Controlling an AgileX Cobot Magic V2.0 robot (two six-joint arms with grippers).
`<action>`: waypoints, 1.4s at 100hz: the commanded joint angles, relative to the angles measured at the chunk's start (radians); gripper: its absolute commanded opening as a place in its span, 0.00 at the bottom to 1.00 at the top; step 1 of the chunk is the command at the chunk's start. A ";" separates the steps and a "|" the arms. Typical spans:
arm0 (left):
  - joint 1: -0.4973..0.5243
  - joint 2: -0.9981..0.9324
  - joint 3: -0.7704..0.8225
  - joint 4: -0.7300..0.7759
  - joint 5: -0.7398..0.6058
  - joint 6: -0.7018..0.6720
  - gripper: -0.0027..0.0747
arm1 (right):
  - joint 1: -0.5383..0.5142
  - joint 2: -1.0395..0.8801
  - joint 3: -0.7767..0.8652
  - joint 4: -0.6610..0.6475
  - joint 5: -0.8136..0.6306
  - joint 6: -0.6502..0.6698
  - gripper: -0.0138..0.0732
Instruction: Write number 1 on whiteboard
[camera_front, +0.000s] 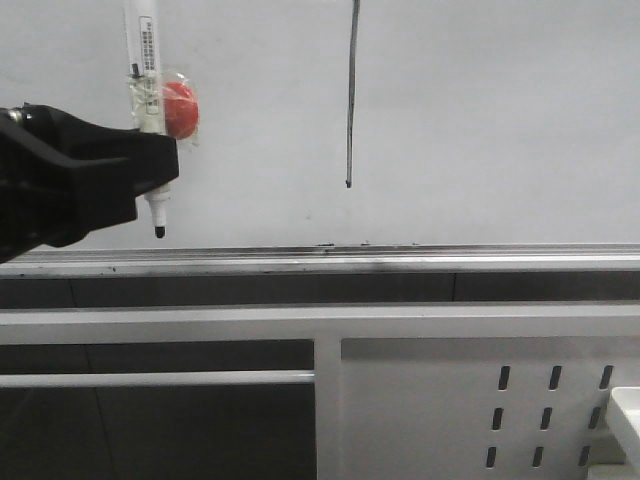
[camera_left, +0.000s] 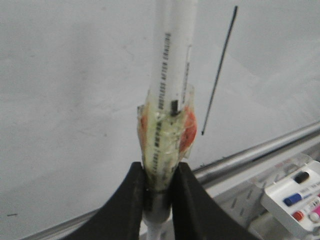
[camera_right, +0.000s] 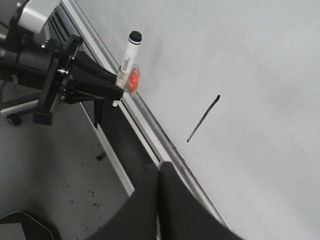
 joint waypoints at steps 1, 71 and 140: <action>-0.014 0.042 -0.017 -0.067 -0.247 -0.013 0.01 | -0.008 -0.010 -0.026 0.002 -0.050 0.000 0.08; 0.038 0.206 -0.095 -0.177 -0.366 -0.006 0.01 | -0.008 -0.010 -0.026 -0.010 -0.080 0.000 0.08; 0.038 0.214 -0.099 -0.158 -0.368 -0.006 0.09 | -0.008 -0.010 -0.026 -0.010 -0.076 0.000 0.08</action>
